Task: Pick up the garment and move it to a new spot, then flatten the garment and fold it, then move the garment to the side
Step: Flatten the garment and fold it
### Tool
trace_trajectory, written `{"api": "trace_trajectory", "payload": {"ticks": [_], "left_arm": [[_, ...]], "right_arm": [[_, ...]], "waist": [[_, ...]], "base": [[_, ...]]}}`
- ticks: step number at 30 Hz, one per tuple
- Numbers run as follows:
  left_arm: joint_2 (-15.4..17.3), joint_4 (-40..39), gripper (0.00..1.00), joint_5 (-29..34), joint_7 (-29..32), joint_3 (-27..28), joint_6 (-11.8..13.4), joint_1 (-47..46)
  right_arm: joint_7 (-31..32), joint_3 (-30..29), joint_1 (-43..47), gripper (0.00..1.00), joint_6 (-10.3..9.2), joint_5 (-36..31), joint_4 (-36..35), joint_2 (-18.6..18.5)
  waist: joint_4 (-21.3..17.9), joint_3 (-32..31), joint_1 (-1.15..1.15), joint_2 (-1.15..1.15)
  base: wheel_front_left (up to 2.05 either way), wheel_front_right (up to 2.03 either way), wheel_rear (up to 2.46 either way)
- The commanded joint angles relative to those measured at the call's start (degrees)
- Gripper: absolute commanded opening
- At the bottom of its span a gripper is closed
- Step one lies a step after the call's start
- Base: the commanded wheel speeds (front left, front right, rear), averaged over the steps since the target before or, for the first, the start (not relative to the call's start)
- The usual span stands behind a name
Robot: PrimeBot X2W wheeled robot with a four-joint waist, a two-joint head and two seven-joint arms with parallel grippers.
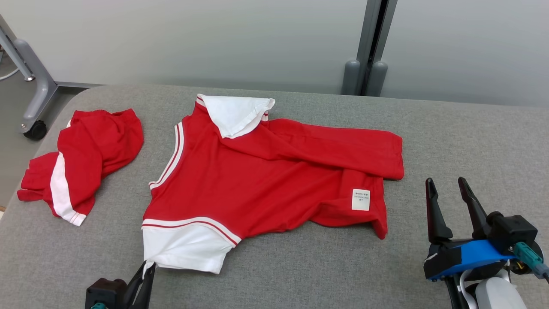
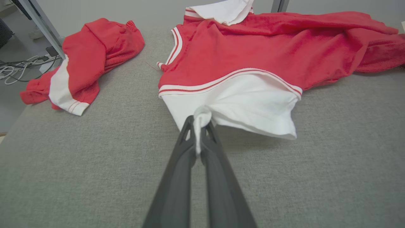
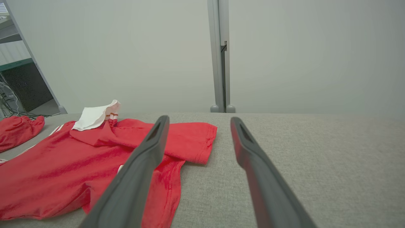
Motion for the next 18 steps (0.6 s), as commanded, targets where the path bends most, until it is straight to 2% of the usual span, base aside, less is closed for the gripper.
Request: {"api": "trace_trajectory", "payload": {"ticks": [1, 2, 3, 4, 5, 12, 18], "left_arm": [[0.65, -0.37, 0.0, -0.19, 0.14, 0.53, 0.52, 0.68], [0.68, -0.52, 0.0, -0.36, 0.2, 0.65, 0.76, 0.92], [0.45, -0.8, 0.12, -0.76, 0.05, 0.88, 0.94, 1.13], [0.19, -1.07, 0.84, -1.08, -0.33, 1.11, 0.97, 1.18], [0.03, -1.35, 1.0, -1.33, -0.83, 1.45, 0.99, 1.06], [-0.61, -4.08, 1.0, -1.32, -6.03, 3.58, 1.76, -0.16], [-1.0, -5.38, 1.0, 0.47, -9.75, 6.17, 3.53, -1.61]], "right_arm": [[-0.2, -0.04, 0.55, 1.0, 0.01, -0.35, 0.03, -0.15], [-0.2, -0.01, 0.52, 1.0, 0.01, -0.36, 0.08, -0.15], [-0.2, 0.05, 0.47, 1.0, 0.01, -0.42, 0.14, -0.15], [-0.2, 0.09, 0.4, 1.0, 0.01, -0.49, 0.16, -0.15], [-0.2, 0.09, 0.33, 1.0, 0.01, -0.54, 0.19, -0.15], [-0.2, -0.21, 0.72, 1.0, 0.01, -0.56, 0.49, -0.15], [-0.2, -0.25, 0.78, 1.0, 0.01, -0.55, 0.51, -0.15]], "waist": [[0.02, -0.04, 0.01, 0.0], [0.01, -0.06, 0.01, 0.0], [0.0, -0.08, 0.01, 0.0], [-0.03, -0.1, 0.01, 0.0], [-0.09, -0.13, 0.01, 0.0], [-0.8, -1.06, 0.01, 0.0], [-1.76, -1.36, 0.01, 0.0]], "base": [[0.0, 0.0, 0.0], [0.0, 0.0, 0.0], [0.0, 0.0, 0.0], [0.0, 0.0, 0.0], [0.0, 0.0, 0.0], [0.0, 0.0, 0.0], [0.0, 0.0, 0.0]]}}
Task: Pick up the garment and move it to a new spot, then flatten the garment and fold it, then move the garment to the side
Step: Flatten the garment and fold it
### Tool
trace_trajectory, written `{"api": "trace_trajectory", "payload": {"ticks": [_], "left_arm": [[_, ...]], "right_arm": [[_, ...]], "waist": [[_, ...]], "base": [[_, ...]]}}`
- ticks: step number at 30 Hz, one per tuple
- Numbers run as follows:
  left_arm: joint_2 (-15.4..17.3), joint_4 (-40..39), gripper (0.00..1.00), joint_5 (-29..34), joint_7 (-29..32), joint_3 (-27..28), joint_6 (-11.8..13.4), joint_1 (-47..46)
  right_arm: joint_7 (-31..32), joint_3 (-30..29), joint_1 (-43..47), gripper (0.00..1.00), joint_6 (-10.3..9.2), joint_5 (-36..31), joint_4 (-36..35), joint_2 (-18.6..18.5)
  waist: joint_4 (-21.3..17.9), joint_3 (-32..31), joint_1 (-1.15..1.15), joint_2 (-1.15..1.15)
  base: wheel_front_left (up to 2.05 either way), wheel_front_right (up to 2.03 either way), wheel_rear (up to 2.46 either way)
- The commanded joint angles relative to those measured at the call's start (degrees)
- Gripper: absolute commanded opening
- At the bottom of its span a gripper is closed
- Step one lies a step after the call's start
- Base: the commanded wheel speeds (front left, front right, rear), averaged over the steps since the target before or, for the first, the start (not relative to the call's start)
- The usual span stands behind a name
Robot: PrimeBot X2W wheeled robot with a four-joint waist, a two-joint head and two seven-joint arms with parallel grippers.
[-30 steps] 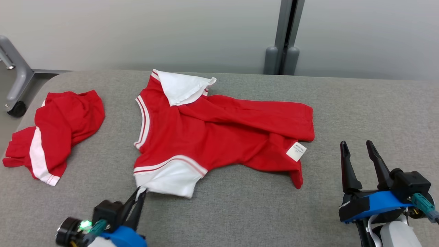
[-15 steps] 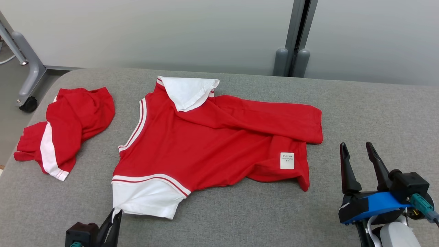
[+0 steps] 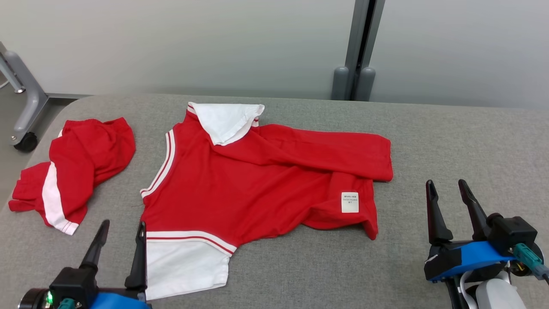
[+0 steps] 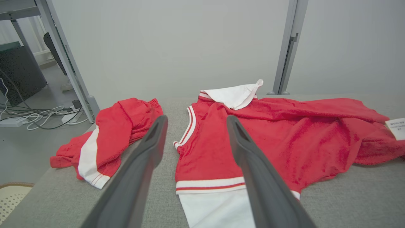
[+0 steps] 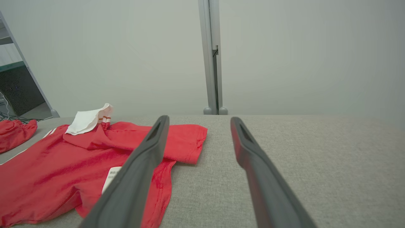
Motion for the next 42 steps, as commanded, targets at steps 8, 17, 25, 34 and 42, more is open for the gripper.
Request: {"api": "trace_trajectory", "payload": {"ticks": [8, 17, 25, 34, 42], "left_arm": [[-2.38, -0.17, 1.0, 1.69, -1.91, 3.96, 1.28, -3.96], [-5.35, 4.01, 1.0, 5.96, -2.09, 8.28, -0.59, -8.18], [-8.35, 7.35, 1.0, 9.21, -2.11, 11.44, -2.86, -9.4], [-11.13, 8.49, 1.0, 12.19, -2.12, 14.65, -5.22, -9.94], [-13.83, 9.3, 1.0, 14.18, -2.12, 16.06, -7.41, -10.7]], "right_arm": [[-0.2, 0.03, -0.33, 1.0, 0.01, -0.57, -0.05, -0.14], [-0.2, -0.3, -1.38, 1.0, 0.01, -1.12, 0.09, -0.14], [-0.2, -1.04, -2.0, 1.0, 0.01, -1.62, 0.44, -0.14], [-0.2, 2.11, -6.48, 1.0, 0.01, -3.99, 3.01, -0.13], [1.63, 8.52, -14.59, 1.0, 0.01, -3.66, 13.96, -0.21]], "waist": [[-2.19, 0.73, 0.0, 0.0], [-5.44, 2.25, 0.0, 0.0], [-6.69, 3.32, 0.0, 0.0], [-5.32, 4.14, 0.0, 0.0], [-2.84, 5.3, 0.0, 0.0]], "base": [[0.0, 0.0, 0.0], [0.0, 0.0, 0.0], [0.0, 0.0, 0.0], [0.0, 0.0, 0.0], [0.0, 0.0, 0.0]]}}
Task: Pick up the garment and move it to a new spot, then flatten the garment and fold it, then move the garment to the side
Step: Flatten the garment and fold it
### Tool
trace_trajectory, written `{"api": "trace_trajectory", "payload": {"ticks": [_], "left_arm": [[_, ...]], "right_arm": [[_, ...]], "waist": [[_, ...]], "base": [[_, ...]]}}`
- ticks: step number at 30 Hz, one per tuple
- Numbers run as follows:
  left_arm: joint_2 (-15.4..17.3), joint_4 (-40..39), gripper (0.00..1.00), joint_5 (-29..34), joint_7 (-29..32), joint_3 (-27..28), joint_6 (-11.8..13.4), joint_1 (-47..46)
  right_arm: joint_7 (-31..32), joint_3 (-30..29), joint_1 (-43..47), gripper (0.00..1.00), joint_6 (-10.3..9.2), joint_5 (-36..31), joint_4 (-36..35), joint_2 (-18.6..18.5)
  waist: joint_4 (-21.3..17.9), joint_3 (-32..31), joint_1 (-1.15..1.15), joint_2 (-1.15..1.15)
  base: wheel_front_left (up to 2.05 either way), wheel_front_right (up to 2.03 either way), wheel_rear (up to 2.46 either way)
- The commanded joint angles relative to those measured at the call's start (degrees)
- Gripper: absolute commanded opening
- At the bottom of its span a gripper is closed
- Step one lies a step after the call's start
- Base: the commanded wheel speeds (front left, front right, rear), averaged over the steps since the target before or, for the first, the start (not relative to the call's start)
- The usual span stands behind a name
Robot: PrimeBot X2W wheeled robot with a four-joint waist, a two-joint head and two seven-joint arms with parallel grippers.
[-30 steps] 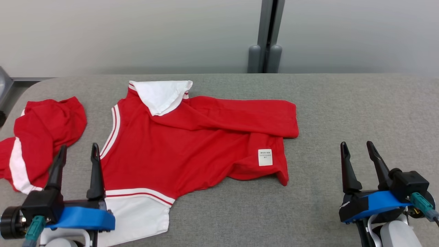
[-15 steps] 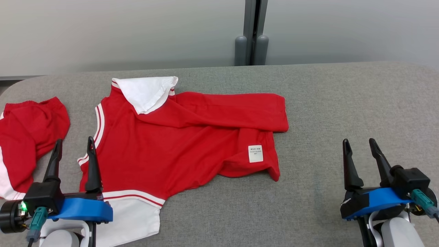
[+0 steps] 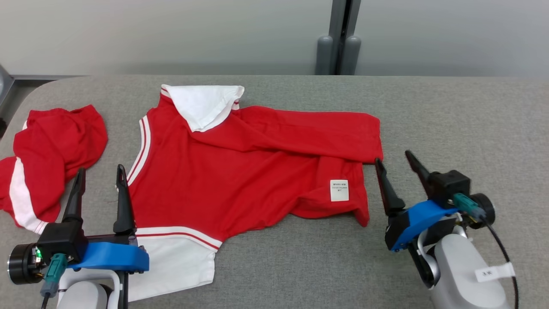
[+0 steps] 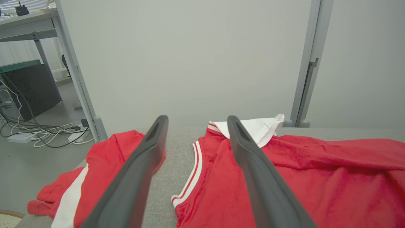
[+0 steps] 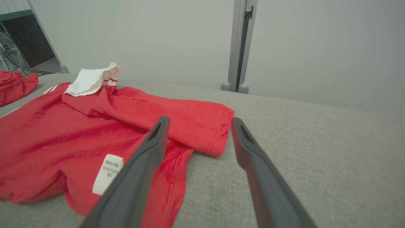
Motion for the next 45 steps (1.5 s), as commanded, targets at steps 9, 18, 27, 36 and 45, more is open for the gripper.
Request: {"api": "trace_trajectory", "payload": {"ticks": [9, 18, 27, 36, 45], "left_arm": [[-2.45, 1.47, 1.0, 2.21, -0.26, 1.54, -2.18, -0.34], [-4.01, 1.94, 1.0, 3.84, -0.27, 2.93, -3.54, -0.02], [-4.6, 2.43, 1.0, 5.03, -0.27, 4.19, -4.43, 1.19], [-5.43, 3.48, 1.0, 5.43, -0.26, 5.71, -5.46, 3.16], [-6.48, 3.87, 1.0, 6.16, -0.26, 6.88, -6.33, 4.11]], "right_arm": [[2.86, 6.01, -1.58, 1.0, 0.01, 2.77, 14.29, -0.23], [2.43, 12.0, 0.38, 1.0, 0.02, 5.28, 21.31, -0.15], [-0.85, 13.8, -0.26, 0.0, 0.01, 7.7, 20.63, -0.35], [-1.69, 7.51, 2.62, 0.0, 0.0, 6.0, 15.11, -4.93], [1.33, 4.24, 12.17, 0.0, 0.0, 8.27, 5.84, -6.94]], "waist": [[1.95, -0.06, -0.01, 0.0], [2.1, -0.45, -0.01, 0.0], [0.58, -1.63, -0.01, 0.0], [-3.0, -4.11, -0.01, 0.0], [-4.99, -4.83, -0.01, 0.0]], "base": [[0.0, 0.0, 0.0], [0.0, 0.0, 0.0], [0.0, 0.0, 0.0], [0.0, 0.0, 0.0], [0.0, 0.0, 0.0]]}}
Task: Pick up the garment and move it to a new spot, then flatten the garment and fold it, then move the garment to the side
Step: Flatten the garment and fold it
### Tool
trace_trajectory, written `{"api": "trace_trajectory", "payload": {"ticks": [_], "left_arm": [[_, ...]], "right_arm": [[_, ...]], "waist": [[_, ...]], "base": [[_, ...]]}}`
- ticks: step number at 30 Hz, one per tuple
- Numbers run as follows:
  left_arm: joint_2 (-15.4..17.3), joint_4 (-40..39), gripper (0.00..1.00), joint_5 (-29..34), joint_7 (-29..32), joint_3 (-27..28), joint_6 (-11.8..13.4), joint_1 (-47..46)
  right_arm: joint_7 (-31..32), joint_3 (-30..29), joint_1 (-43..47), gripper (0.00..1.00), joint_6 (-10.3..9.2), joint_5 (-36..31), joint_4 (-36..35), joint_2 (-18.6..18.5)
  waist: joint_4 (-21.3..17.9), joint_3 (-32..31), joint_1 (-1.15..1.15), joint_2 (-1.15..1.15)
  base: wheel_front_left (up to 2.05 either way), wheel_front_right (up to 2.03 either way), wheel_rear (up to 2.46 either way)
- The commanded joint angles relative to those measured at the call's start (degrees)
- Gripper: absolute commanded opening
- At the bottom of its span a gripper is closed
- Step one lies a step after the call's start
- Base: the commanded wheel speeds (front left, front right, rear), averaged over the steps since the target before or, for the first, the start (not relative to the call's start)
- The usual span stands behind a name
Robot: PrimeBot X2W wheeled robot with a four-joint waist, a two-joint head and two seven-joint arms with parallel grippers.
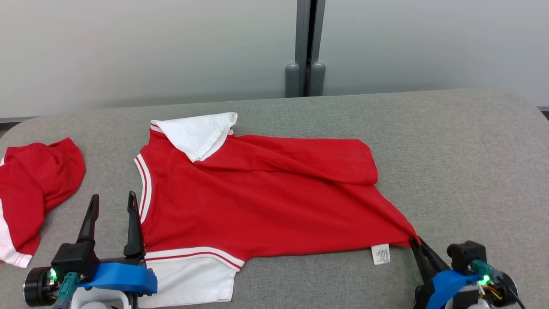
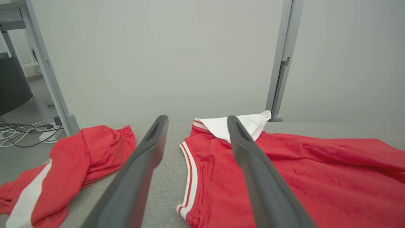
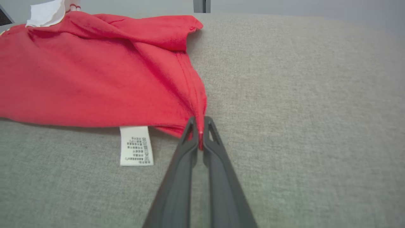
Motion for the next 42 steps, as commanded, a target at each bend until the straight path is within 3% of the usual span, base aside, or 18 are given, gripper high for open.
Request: {"api": "trace_trajectory", "payload": {"ticks": [1, 3, 25, 42], "left_arm": [[-0.01, 0.16, 1.0, 0.4, -0.25, 0.54, -0.26, 0.46], [-0.25, 0.22, 1.0, 0.67, -0.25, 0.63, -0.46, 0.38], [-0.2, 0.1, 1.0, 3.1, -0.25, 0.91, -1.37, 3.47], [0.82, 0.43, 1.0, 4.72, -0.25, -0.53, -1.27, 5.8]], "right_arm": [[0.86, -0.5, 1.77, 0.28, -0.01, 1.07, -1.75, -0.19], [1.69, -0.95, 3.22, 1.0, -0.01, 1.49, -3.75, -0.37], [-2.73, -7.95, 6.21, 1.0, -0.01, -4.64, -23.47, 4.83], [-2.79, -10.09, 10.87, 1.0, -0.01, -7.25, -25.67, 6.33]], "waist": [[-0.18, -0.03, 0.01, 0.0], [-0.22, -0.07, 0.01, 0.0], [2.64, -3.46, 0.01, 0.0], [3.23, -4.48, 0.01, 0.0]], "base": [[0.0, 0.0, 0.0], [0.0, 0.0, 0.0], [0.0, 0.0, 0.0], [0.0, 0.0, 0.0]]}}
